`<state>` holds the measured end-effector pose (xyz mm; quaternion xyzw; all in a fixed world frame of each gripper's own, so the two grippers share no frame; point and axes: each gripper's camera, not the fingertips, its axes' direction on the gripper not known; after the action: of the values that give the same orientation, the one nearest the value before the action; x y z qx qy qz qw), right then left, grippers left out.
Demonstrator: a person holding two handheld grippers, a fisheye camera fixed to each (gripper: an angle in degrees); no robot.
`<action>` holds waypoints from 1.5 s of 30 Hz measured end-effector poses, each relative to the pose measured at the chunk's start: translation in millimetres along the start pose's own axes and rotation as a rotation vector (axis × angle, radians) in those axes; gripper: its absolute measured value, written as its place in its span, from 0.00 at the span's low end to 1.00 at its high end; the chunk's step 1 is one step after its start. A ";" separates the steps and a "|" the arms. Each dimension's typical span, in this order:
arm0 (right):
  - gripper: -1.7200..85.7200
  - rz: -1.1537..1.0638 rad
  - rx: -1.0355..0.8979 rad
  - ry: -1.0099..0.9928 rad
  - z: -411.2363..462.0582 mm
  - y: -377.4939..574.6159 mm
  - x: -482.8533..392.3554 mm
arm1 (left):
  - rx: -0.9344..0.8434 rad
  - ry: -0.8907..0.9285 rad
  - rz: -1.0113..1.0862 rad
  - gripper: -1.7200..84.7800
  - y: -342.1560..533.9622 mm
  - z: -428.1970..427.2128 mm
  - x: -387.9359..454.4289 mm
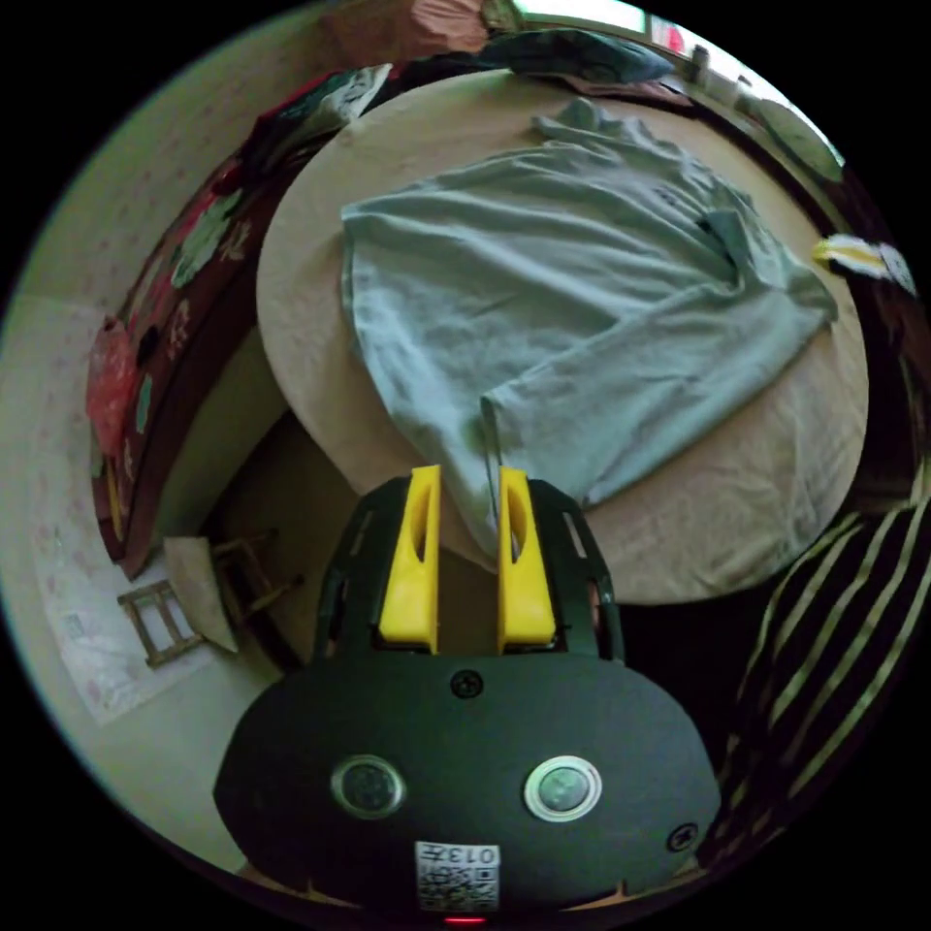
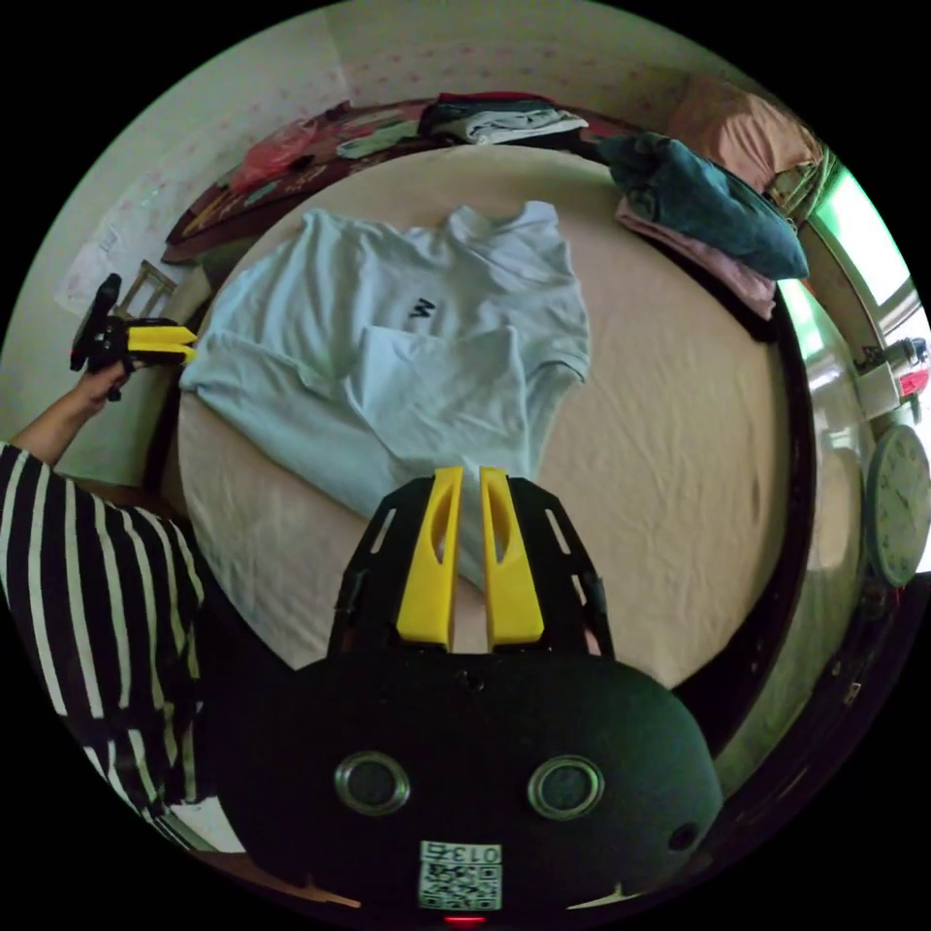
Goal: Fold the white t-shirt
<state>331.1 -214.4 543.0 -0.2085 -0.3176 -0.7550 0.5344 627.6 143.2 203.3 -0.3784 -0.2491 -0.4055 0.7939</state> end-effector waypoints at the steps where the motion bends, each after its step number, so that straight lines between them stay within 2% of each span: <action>1: 0.04 -0.017 -0.009 -0.013 4.9 -2.8 -6.4 | -0.022 0.046 -0.031 0.13 -1.8 3.7 -6.3; 4: 0.04 -0.044 -0.054 0.059 20.0 -1.1 -18.0 | -0.047 0.087 -0.062 0.13 0.7 12.2 -16.4; 7: 0.04 -0.009 -0.101 0.076 36.9 6.3 -14.8 | -0.051 0.222 -0.126 0.08 2.1 16.6 -31.0; 13: 0.03 -0.008 -0.086 0.064 49.9 23.2 -6.5 | -0.044 0.244 -0.147 0.04 23.5 10.7 -50.8; 15: 0.03 -0.020 -0.077 0.047 50.5 27.5 -4.3 | -0.081 0.261 -0.187 0.05 37.4 22.1 -63.8; 17: 0.02 -0.014 -0.092 0.037 48.4 30.0 -0.7 | -0.060 0.367 -0.303 0.05 56.3 26.4 -86.1; 20: 0.02 0.000 -0.014 0.062 27.0 32.9 2.1 | 0.048 0.279 -0.326 0.05 64.4 1.6 -95.3; 21: 0.02 0.014 0.024 0.065 19.6 32.0 3.0 | 0.092 0.292 -0.304 0.05 62.2 -5.8 -93.6; 23: 0.02 0.005 0.050 0.028 17.7 26.6 1.5 | 0.181 0.343 -0.120 0.05 33.3 -26.8 -67.2; 26: 0.02 -0.011 0.045 0.048 33.1 12.7 -5.4 | 0.217 0.321 0.153 0.04 -18.3 -35.5 -4.4; 29: 0.02 -0.024 0.027 0.011 53.5 2.9 -10.3 | 0.198 0.333 0.298 0.04 -54.6 -21.1 43.4; 31: 0.02 -0.017 -0.038 0.032 71.3 1.7 -8.0 | 0.137 0.333 0.319 0.04 -65.3 -5.1 54.4; 32: 0.02 -0.022 -0.023 0.020 71.4 3.0 -6.5 | 0.090 0.324 0.325 0.04 -67.5 3.7 56.0; 36: 0.02 0.096 0.045 0.055 54.0 10.8 13.6 | 0.085 0.314 0.299 0.04 -65.5 -5.1 42.6; 39: 0.03 0.080 0.116 0.077 40.9 12.5 20.7 | 0.207 0.307 0.293 0.08 -78.2 -34.3 46.3; 45: 0.07 -0.027 0.056 0.039 54.9 -14.0 24.4 | 0.288 0.380 0.422 0.14 -155.0 -64.5 99.4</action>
<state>308.3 -189.2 594.3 -0.1744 -0.3306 -0.7569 0.5360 558.6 -13.5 296.9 -0.2228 -0.0671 -0.2558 0.9383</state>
